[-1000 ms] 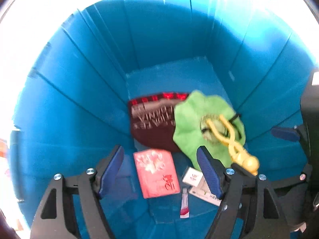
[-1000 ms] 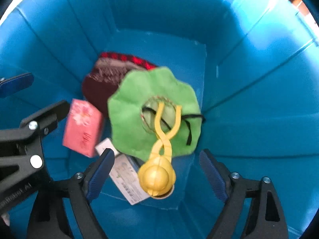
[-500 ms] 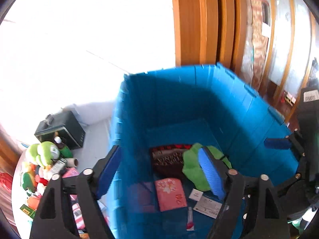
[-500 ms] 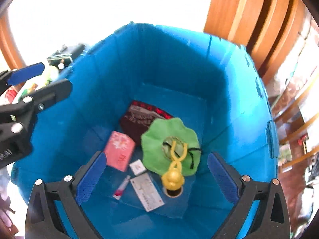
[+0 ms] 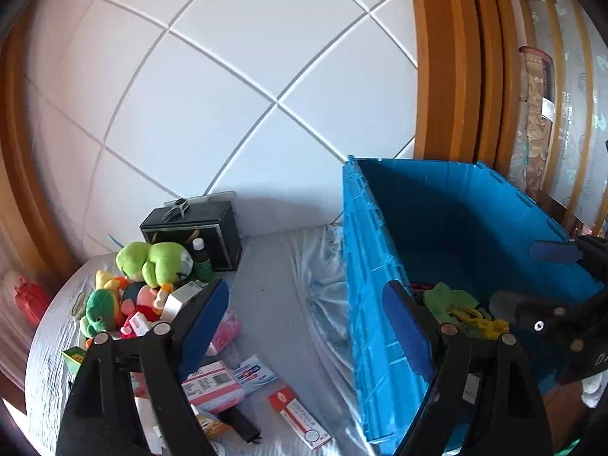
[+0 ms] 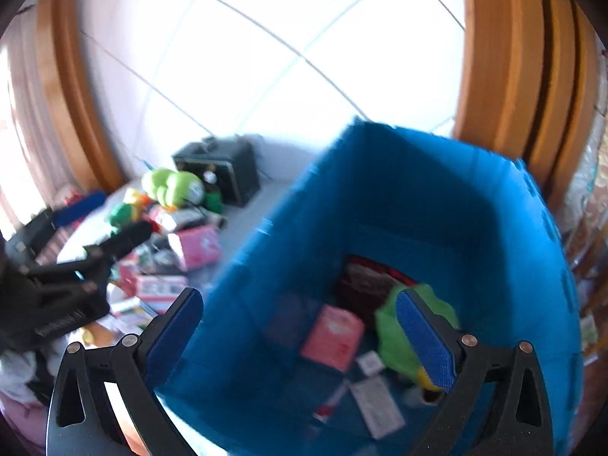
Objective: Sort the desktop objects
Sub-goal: 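Withdraw both tools from the crate back toward the pile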
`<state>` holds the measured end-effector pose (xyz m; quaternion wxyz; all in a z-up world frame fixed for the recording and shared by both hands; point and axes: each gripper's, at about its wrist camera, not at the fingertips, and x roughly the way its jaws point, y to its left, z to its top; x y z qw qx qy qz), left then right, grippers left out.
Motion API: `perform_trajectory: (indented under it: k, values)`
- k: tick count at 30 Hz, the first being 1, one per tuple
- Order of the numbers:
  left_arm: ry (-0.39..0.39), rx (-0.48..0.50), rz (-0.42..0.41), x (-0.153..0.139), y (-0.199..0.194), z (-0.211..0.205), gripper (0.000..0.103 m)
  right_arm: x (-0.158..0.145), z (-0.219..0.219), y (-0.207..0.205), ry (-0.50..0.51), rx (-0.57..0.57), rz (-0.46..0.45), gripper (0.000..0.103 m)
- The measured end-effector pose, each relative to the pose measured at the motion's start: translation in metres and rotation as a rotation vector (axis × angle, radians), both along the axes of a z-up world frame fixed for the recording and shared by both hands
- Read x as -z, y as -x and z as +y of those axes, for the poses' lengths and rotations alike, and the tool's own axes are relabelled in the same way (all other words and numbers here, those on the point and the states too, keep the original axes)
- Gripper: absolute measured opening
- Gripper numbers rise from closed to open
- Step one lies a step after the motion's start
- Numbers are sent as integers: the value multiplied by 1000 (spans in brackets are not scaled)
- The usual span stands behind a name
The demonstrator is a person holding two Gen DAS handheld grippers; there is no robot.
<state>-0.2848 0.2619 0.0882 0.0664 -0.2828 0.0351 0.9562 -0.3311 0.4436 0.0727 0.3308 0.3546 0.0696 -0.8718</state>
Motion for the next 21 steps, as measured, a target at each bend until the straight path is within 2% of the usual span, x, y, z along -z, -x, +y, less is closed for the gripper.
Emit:
perform_trajectory:
  k: [6, 14, 21]
  values:
    - [-15, -145, -25, 20, -16, -76, 83, -1, -47, -27, 81, -53, 13, 103]
    - [-38, -313, -60, 56, -38, -167, 83, 6, -111, -64, 116, -134, 50, 103]
    - [-41, -353, -81, 98, -58, -194, 83, 41, -158, -80, 118, -203, 1, 103]
